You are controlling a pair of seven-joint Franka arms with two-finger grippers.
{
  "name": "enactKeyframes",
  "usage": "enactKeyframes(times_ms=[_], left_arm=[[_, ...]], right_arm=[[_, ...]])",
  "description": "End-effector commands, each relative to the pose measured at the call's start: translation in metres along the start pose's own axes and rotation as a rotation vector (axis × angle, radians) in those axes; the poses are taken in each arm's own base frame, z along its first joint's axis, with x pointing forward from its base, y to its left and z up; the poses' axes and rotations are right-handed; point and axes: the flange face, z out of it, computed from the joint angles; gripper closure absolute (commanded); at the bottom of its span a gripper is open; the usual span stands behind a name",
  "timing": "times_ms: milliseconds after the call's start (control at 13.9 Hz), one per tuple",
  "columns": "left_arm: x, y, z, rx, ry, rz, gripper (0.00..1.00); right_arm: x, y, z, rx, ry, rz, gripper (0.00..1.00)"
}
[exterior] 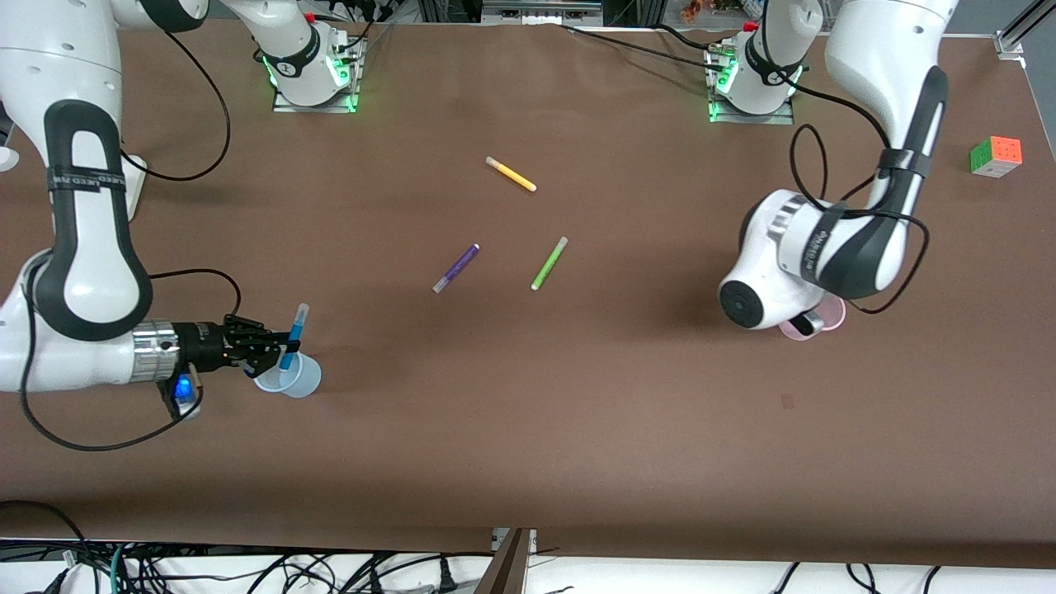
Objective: Place pink and blue markers in matching cups
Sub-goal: 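Carry the blue marker to the blue cup while the left gripper lifts pink, then drop the blue marker into the blue cup while the left gripper carries pink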
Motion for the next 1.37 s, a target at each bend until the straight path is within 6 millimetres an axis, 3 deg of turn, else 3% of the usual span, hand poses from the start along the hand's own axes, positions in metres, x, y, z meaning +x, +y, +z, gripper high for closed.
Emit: enactKeyframes(times_ms=[0,144,431,503,575,647,863,1078,1150,1222,1294], left_arm=[[0.014,-0.006,0.001,0.056,-0.009,0.028,1.0],[0.027,-0.008,0.012,0.072,-0.026,0.035,1.0],[0.037,-0.006,0.016,0.074,-0.019,0.05,1.0],[0.037,-0.006,0.016,0.073,-0.019,0.05,0.96],[0.037,-0.006,0.015,0.076,-0.018,0.04,0.55],[0.037,-0.005,0.013,0.082,-0.017,0.04,0.01],[0.036,-0.005,0.009,0.088,-0.012,0.037,0.0],[0.026,-0.013,0.007,0.062,0.012,0.016,0.0],[0.015,-0.018,-0.002,0.06,0.033,-0.002,0.0],[0.003,-0.019,-0.012,0.036,0.07,-0.017,0.0],[-0.013,-0.024,-0.027,-0.008,0.128,-0.038,0.0]], right_arm=[[0.008,0.011,0.006,0.015,-0.038,0.015,1.0],[0.014,0.017,0.004,0.019,-0.039,0.008,1.0],[0.03,0.037,0.005,0.028,-0.056,0.019,1.0],[0.03,0.038,0.004,0.031,-0.056,0.02,1.0],[0.031,0.037,0.005,0.036,-0.06,0.022,1.0],[0.035,0.042,0.004,0.039,-0.057,0.02,1.0],[0.055,0.068,-0.005,0.07,-0.058,-0.009,1.0],[0.059,0.073,-0.006,0.098,-0.066,-0.006,1.0],[0.058,0.072,-0.006,0.099,-0.068,-0.009,0.95],[0.058,0.072,-0.006,0.099,-0.068,-0.009,0.73],[0.058,0.072,-0.006,0.099,-0.068,-0.009,0.69]])
